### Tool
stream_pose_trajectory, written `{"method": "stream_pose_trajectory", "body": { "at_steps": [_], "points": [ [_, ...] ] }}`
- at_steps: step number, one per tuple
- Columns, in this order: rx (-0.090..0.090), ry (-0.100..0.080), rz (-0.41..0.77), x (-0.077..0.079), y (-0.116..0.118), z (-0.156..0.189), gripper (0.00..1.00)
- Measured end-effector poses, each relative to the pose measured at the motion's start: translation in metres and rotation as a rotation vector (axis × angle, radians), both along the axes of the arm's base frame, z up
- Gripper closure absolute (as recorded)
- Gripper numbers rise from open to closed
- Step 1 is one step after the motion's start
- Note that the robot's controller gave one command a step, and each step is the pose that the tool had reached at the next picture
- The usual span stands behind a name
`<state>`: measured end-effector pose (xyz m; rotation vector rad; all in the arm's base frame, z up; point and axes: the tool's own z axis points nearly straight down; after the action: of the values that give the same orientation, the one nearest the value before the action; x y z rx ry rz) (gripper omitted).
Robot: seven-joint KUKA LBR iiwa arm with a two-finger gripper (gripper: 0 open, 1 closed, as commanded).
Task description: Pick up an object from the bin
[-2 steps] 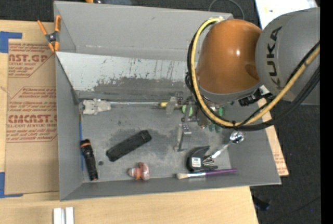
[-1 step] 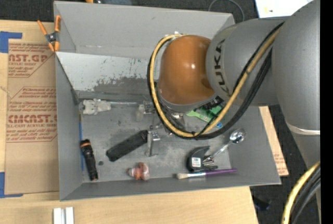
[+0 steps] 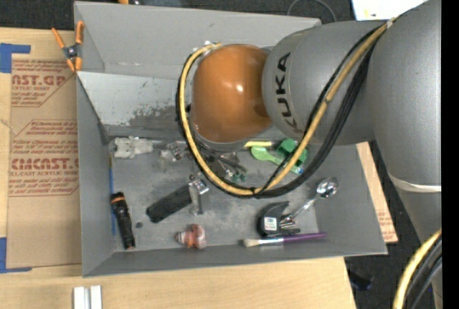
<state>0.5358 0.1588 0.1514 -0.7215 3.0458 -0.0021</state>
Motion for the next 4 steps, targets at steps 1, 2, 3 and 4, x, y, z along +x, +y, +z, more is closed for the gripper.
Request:
{"method": "stream_pose_trajectory", "body": {
  "at_steps": [1, 2, 3, 4],
  "points": [
    [0.002, 0.008, -0.109, -0.001, 0.007, -0.010, 0.00],
    [0.001, 0.000, 0.082, 0.010, 0.001, -0.054, 0.00],
    [0.005, 0.000, 0.090, 0.012, -0.005, -0.079, 1.00],
    [0.005, 0.000, 0.090, 0.012, -0.005, -0.079, 1.00]
  ]
}}
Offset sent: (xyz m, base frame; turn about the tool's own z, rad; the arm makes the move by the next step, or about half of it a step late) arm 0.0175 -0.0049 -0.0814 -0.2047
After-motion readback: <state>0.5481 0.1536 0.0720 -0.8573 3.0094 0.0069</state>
